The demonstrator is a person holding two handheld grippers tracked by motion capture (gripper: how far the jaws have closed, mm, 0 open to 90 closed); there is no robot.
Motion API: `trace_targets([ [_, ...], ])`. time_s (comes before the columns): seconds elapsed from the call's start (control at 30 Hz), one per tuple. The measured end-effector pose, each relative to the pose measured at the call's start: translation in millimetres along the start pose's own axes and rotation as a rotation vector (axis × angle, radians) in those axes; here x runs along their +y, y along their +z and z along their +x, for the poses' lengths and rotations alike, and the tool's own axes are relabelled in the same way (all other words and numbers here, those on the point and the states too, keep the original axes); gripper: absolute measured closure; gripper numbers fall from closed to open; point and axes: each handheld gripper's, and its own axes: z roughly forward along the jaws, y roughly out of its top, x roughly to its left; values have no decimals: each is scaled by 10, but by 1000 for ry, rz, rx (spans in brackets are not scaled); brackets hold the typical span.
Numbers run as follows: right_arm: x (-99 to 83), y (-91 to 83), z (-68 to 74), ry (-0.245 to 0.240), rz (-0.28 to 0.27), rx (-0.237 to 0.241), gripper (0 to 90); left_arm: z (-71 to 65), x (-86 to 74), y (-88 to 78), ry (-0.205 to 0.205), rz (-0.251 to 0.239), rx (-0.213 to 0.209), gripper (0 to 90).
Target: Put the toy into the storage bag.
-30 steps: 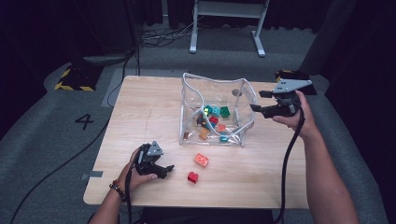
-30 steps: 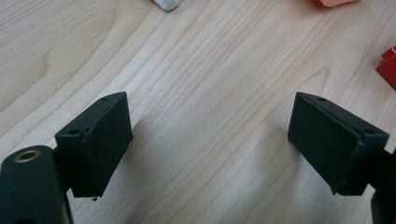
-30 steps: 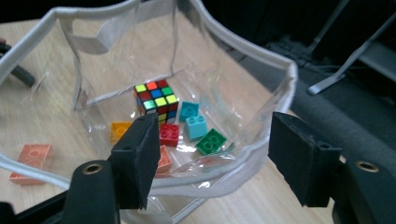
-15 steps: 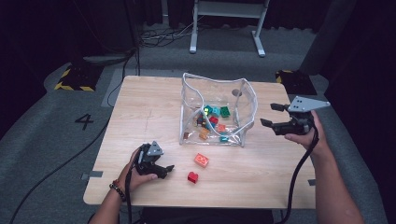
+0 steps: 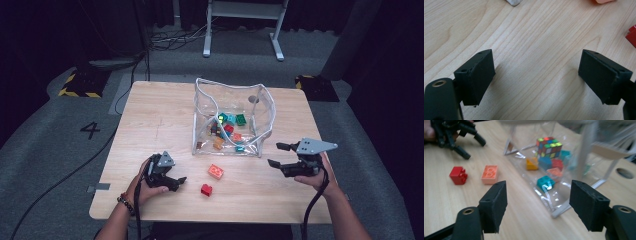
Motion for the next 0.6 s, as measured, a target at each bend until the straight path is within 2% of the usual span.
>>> trace_targets([
  [0.07,-32,39,36,0,6,8,317,0,0,-1,0,1,0,138],
  [0.1,-91,122,103,12,15,36,332,0,0,-1,0,1,0,139],
  [0.23,-200,346,247,38,21,66,378,3,1,-1,4,1,2,139],
  [0.3,-230,479,334,12,44,77,381,0,0,-1,0,1,0,139],
  [0.33,-230,479,334,12,44,77,381,0,0,-1,0,1,0,138],
  [0.37,-242,611,413,1,59,107,389,0,0,-1,0,1,0,138],
  [0.43,-239,677,449,2,62,116,390,0,0,-1,0,1,0,138],
  [0.47,-220,802,499,5,64,138,390,0,0,-1,0,1,0,138],
  [0.57,-183,968,569,9,101,162,381,0,0,-1,0,1,0,139],
  [0.6,-174,1037,591,-3,103,171,376,0,0,-1,0,1,0,139],
])
